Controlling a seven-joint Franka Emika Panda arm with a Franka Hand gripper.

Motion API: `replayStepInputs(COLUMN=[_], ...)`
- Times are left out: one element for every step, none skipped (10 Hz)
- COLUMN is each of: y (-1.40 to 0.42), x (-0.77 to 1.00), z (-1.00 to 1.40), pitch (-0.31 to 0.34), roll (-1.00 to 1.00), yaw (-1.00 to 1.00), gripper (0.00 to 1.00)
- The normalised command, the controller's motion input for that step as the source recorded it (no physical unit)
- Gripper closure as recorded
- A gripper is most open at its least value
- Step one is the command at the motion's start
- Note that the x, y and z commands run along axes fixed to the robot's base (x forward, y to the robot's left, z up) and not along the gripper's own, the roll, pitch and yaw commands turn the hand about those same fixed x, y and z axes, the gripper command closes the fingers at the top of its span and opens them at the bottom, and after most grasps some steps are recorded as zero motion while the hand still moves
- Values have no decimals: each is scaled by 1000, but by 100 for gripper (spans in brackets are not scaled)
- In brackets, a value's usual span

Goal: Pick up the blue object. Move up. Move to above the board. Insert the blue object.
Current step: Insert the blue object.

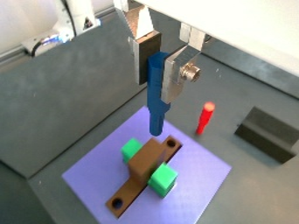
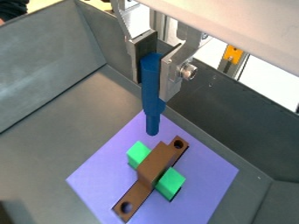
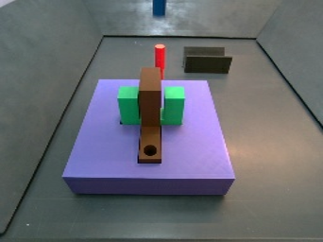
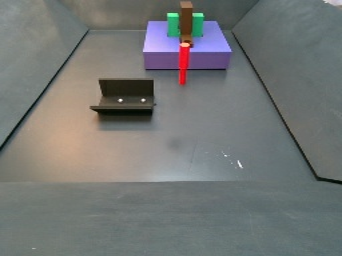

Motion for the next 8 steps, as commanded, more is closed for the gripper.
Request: replayStepInputs(y=[-914,-714,-471,-483,-377,-240,-143,-131], x=[-54,-46,-143,-54,-51,0,3,0], z=[-749,-894,-777,-720,-720,-674,-631,-534], pitch=[-179,-129,-124,-106,-203,-140,-77,-70], roll=[201,173,0,0,34,169,189,194], yaw=[109,0,0,0,-6,-74,-129,-77], gripper=[100,100,100,100,100,100,100,100])
